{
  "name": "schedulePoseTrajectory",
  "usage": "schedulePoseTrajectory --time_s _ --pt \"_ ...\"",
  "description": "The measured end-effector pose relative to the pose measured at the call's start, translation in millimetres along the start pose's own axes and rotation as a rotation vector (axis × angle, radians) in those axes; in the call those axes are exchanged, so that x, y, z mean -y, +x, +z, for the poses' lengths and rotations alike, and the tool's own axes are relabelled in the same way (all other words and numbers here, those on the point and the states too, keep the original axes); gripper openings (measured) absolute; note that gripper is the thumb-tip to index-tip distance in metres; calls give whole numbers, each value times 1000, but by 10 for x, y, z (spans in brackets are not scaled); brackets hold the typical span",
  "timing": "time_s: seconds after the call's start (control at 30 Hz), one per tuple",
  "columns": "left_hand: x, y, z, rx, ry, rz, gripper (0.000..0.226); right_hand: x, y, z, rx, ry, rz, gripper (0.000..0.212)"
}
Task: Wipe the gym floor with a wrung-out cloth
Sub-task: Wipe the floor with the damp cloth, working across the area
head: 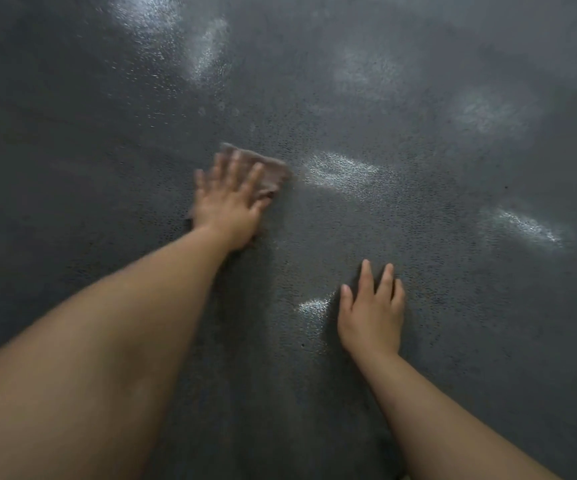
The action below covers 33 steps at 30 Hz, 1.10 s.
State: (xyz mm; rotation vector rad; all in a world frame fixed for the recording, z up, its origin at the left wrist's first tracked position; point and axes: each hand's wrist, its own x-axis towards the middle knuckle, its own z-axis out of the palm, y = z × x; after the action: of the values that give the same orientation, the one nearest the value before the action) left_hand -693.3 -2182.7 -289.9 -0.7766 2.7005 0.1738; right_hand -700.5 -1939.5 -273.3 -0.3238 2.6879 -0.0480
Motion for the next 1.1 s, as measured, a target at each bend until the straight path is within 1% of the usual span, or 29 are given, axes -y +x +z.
schedulePoseTrajectory --time_s 0.07,0.13,0.2,0.27,0.33,0.43,0.5,0.57,0.6,0.63,0.73,0.8,0.87,0.9,0.97,1.03,1.07,1.1 --pt "491 -31 -13 -4 -61 -217 66 -17 -9 -4 13 -18 -4 61" --pt "772 -132 -8 -34 -150 -394 69 -48 -13 -10 27 -34 -15 61" --pt "786 -190 11 -68 -202 -459 64 -73 -16 -10 31 -29 -26 59" --pt "648 -216 17 -89 -221 -434 57 -89 -5 -16 22 17 -24 57" --pt "447 -291 25 -69 -191 -336 54 -102 10 -31 9 70 -18 53" --pt "35 -488 116 -15 -72 -107 55 -132 23 -52 -16 159 -18 48" --pt "-360 -698 191 30 -7 73 56 -167 38 -49 -37 219 -22 45" --pt "-766 -1015 333 97 6 299 55 -195 51 -43 -53 250 -30 44" --pt "-916 -1200 412 104 14 412 53 -197 52 -47 -59 256 -31 44" --pt "-1025 -1378 497 96 5 488 52 -187 47 -56 -61 254 -27 44" --pt "-1070 -1704 658 99 4 643 47 -82 14 -99 -76 225 14 46" --pt "-934 -1720 674 88 45 688 47 62 -14 -122 -87 175 13 48" --pt "-682 -1647 632 94 30 672 50 254 -35 -118 -87 117 -53 49" --pt "-522 -1599 618 85 11 630 52 363 -44 -105 -82 101 -98 49" --pt "-136 -1493 586 73 -17 467 56 599 -58 -71 -61 92 -180 49" --pt "264 -1394 532 1 -38 275 62 846 -64 -41 -28 84 -240 50" --pt "478 -1341 501 -31 -27 168 64 967 -68 -29 -7 73 -272 51" --pt "703 -1290 481 -24 3 65 63 1081 -71 -18 15 57 -306 51"
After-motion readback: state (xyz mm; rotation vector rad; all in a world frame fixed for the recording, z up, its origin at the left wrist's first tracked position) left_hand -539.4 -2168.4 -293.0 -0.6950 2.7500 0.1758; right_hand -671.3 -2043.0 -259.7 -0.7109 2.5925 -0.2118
